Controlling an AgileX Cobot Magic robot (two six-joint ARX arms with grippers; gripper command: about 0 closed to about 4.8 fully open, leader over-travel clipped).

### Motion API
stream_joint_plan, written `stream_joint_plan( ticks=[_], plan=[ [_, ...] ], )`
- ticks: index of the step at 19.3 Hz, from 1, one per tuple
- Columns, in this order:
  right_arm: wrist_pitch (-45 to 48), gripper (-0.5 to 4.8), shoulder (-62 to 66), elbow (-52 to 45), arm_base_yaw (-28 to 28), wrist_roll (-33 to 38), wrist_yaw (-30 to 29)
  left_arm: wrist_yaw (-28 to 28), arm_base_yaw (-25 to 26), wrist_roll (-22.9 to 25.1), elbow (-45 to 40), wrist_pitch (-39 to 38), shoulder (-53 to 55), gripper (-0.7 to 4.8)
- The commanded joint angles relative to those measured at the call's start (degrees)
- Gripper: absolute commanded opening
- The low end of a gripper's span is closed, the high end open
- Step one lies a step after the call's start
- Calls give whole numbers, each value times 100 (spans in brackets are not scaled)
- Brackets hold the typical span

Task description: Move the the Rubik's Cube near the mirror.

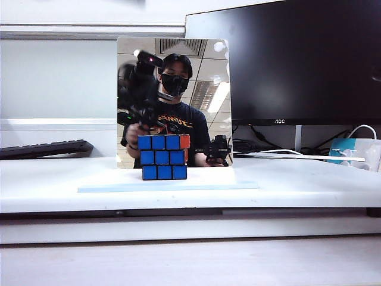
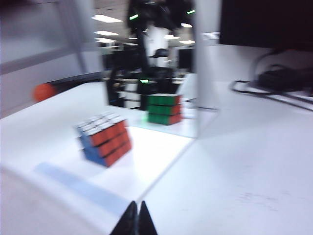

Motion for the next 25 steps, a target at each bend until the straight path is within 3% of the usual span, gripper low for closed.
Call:
stream_joint_plan(
  ticks=[1,3,6,9,12,14,23,25],
  plan=[
    [68,-1,-2,-26,0,-15,737,2087,9,789,17,-916,-1300,-5],
    [68,-1,-2,-26,0,-15,1137,3254,9,791,17,-1287,-2022,-5],
    [90,-1,-2,-26,0,-28,1963,4022,9,765,17,-1805,-2704,-5],
    [402,-1,-2,-26,-2,-168,2496,4015,7,796,17,-2680,-3213,-5],
    [463,0,-2,-26,0,-184,2500,3786,7,1147,17,-3263,-3440,-5],
    [435,0,-2,-26,0,-181,2487,3233,4,986,17,-3268,-3445,-4],
    [437,0,-2,-26,-2,-184,2487,3202,37,896,15,-3307,-3473,-5],
    [437,0,-2,-26,0,-184,2487,3615,695,813,17,-3381,-3641,-5]
  ],
)
